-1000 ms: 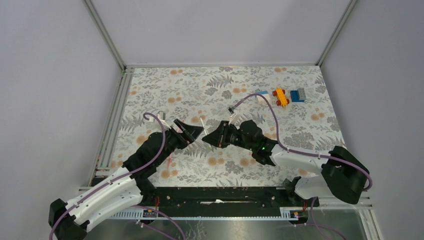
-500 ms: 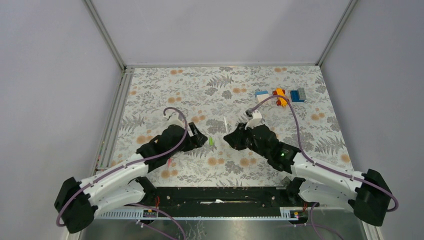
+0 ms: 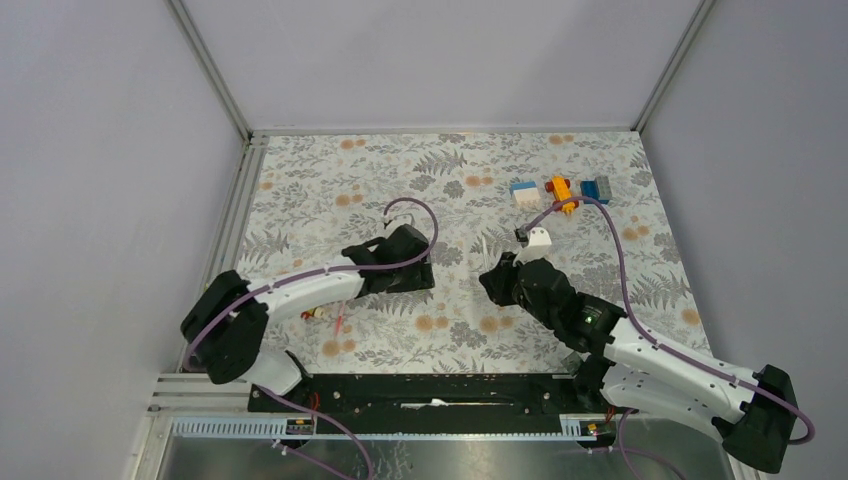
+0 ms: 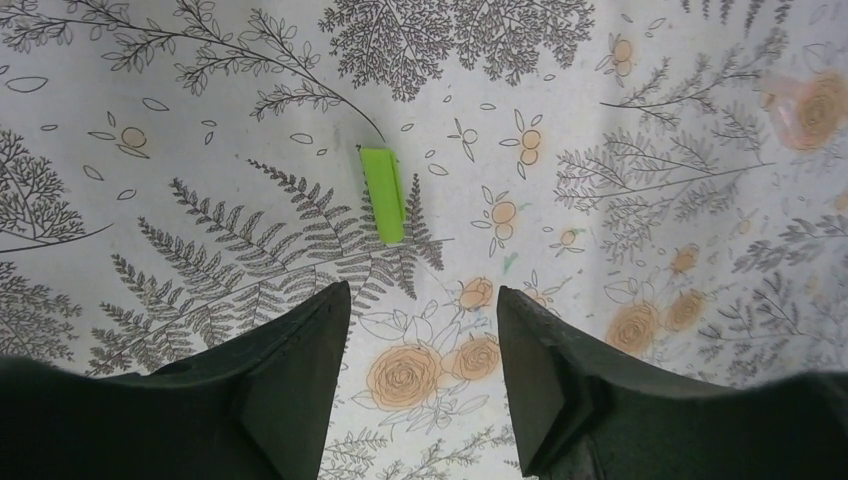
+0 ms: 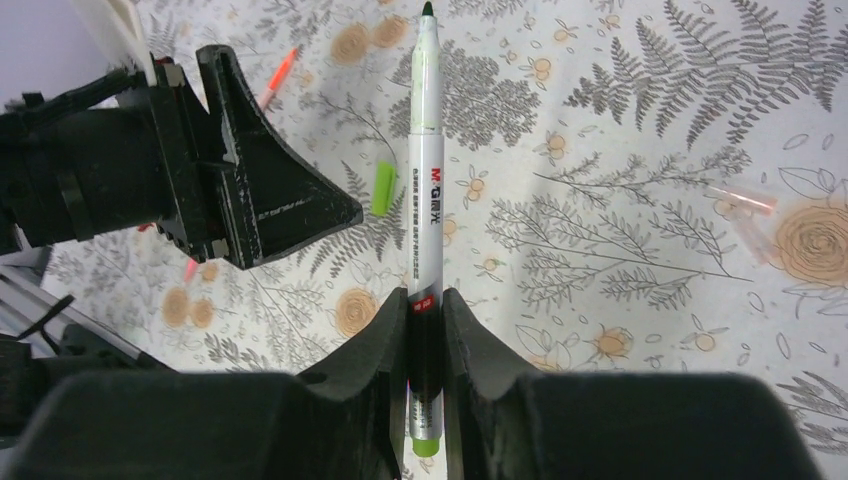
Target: Insert the pens into the pen caps
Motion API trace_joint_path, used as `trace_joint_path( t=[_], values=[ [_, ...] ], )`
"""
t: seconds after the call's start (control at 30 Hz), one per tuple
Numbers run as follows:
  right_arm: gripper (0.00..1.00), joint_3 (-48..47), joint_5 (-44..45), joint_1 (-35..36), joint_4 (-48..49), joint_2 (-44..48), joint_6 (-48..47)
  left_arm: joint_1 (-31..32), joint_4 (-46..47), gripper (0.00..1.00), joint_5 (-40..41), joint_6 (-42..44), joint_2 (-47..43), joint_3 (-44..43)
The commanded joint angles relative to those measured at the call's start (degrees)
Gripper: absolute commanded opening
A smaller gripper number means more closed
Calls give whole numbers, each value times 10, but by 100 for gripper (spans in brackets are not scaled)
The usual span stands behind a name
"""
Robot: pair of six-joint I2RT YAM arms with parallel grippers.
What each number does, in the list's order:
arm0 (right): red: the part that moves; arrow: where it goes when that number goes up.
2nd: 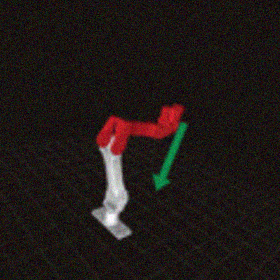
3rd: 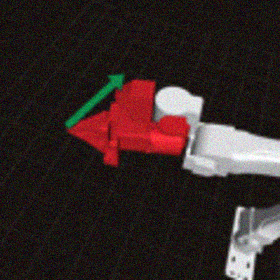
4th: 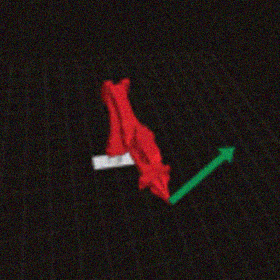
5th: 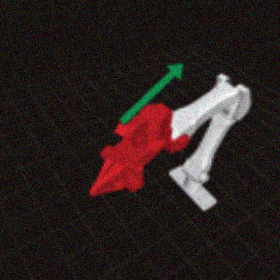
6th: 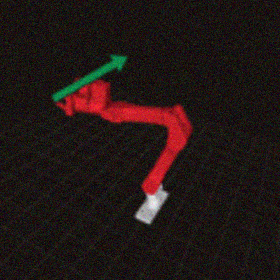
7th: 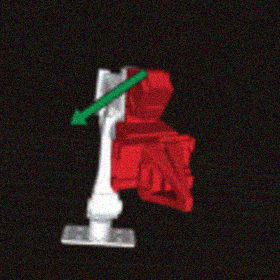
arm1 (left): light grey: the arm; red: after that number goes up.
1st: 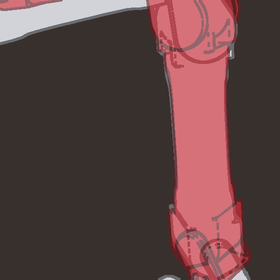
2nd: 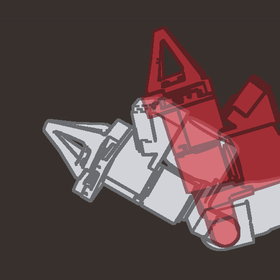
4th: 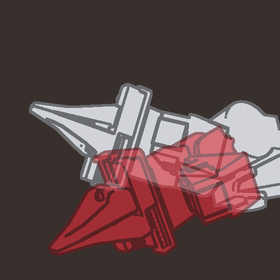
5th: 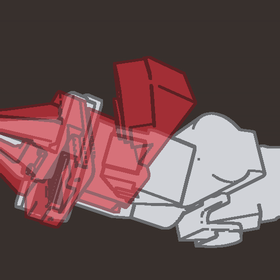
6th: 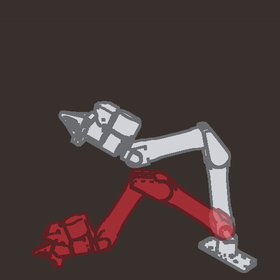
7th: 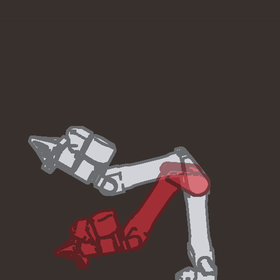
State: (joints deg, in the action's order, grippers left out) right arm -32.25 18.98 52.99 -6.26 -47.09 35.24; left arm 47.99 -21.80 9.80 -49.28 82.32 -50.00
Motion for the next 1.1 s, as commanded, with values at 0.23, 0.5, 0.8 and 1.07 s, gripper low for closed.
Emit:
trace_joint_path(
  t=[0.23,0.5,0.8,1.07],
  values=[
    [0,5,20,2,-34,12,-30,12,-35,54,32,2,102,-80],
    [0,8,23,1,-34,25,-36,12,-52,49,57,7,151,-111],
    [0,11,22,2,-34,30,-47,12,-71,43,82,19,199,-147],
    [0,15,28,2,-34,38,-57,12,-94,34,97,16,227,-169]
  ],
)
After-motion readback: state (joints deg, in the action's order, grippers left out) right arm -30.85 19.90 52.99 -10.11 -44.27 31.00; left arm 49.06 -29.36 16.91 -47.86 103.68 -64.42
